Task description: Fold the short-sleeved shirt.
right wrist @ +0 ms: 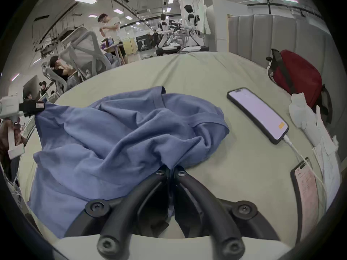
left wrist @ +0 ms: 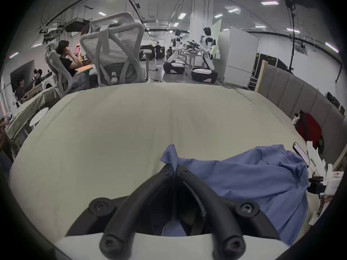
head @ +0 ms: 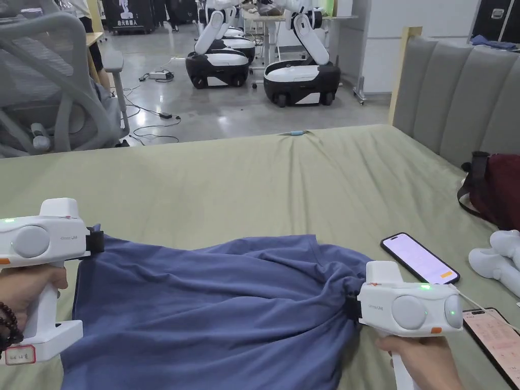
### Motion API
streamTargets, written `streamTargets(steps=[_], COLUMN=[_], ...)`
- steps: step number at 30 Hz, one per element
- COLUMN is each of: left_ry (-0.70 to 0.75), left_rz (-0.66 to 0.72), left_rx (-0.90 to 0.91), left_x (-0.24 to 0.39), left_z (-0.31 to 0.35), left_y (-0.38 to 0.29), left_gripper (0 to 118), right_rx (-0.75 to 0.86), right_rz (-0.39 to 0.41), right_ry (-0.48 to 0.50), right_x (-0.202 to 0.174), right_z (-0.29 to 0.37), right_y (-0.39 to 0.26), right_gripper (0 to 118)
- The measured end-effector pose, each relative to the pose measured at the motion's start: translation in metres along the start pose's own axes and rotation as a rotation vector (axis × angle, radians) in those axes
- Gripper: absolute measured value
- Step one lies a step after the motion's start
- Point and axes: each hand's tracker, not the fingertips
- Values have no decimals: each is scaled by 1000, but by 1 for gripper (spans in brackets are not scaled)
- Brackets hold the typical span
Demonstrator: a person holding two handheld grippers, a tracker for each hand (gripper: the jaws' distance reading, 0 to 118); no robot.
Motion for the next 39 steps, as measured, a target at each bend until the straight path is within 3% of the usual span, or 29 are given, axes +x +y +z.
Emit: streamTargets(steps=[4,8,12,15,19,22,25,27,29,34,39], left_ry=[-7,-8,10,52,86,101,99,118,174,154,174], left_rz=[16,74,45,37,57,56,65,35,19,76,51], left_rx=[63,134,220,302,383,433,462,484,522,537,548], left_x=[-5,-14,-20,-29,-39,-41,-37,-31,-24,-24,-18], left_z=[13,32,59,83,111,120,119,113,109,95,88], left_y=[8,29,64,92,130,155,181,199,213,238,244], left_gripper=[1,1,1,1,1,1,1,1,1,1,1], right_rx=[165,335,455,491,530,560,587,596,603,596,620], right_rz=[-1,95,135,191,174,150,176,130,117,115,176], right_ry=[55,41,44,-3,-58,-48,-25,27,13,-20,-72], right_x=[-16,-48,-72,-81,-81,-84,-95,-100,-105,-105,-104], right_z=[22,44,63,72,75,76,74,78,79,77,80], right_y=[20,69,131,183,242,277,314,336,353,382,384], right_gripper=[4,4,4,4,4,4,4,4,4,4,4])
